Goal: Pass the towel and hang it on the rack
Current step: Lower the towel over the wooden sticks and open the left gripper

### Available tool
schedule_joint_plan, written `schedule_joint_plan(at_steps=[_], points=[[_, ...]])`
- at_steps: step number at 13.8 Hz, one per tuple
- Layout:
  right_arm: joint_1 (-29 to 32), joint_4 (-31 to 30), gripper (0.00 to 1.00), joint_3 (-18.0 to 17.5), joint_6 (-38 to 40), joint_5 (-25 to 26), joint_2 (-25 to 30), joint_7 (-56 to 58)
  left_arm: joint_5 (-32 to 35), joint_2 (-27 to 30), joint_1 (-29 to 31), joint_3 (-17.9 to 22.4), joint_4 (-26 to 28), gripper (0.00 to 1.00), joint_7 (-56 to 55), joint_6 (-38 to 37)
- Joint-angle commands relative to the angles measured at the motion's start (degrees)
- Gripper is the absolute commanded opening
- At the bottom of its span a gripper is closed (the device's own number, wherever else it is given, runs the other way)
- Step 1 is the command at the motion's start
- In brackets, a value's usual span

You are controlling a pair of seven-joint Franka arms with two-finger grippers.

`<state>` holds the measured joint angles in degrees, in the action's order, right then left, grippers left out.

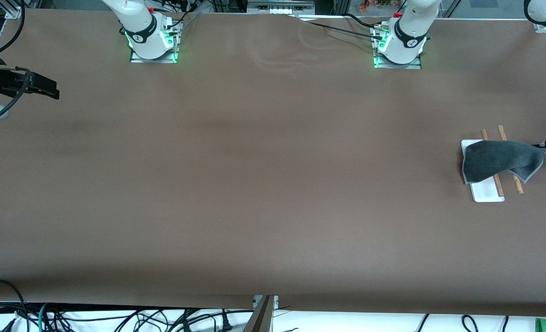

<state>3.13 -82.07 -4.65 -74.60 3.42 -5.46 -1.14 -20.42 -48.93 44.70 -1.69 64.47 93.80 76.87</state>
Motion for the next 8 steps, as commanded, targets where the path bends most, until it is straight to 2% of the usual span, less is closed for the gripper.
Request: schedule_joint_plan(at_steps=[1, 2, 8], points=[[0.57, 0.34, 1.0, -0.27, -0.37, -0.17, 0.01, 1.22, 1.7, -0.73, 0.74, -0.42, -0.75, 0.65, 1.73, 1.79], [0.57, 0.34, 1.0, -0.27, -0.37, -0.17, 0.01, 1.22, 1.62, -1.17, 1.35, -0.42, -0.84, 1.0, 1.73, 2.84], [0.22, 0.42, 1.0, -0.44, -0.37, -0.17, -0.25, 1.05, 3.27, 1.28, 0.83, -0.33, -3.99, 1.0, 1.12, 3.11]])
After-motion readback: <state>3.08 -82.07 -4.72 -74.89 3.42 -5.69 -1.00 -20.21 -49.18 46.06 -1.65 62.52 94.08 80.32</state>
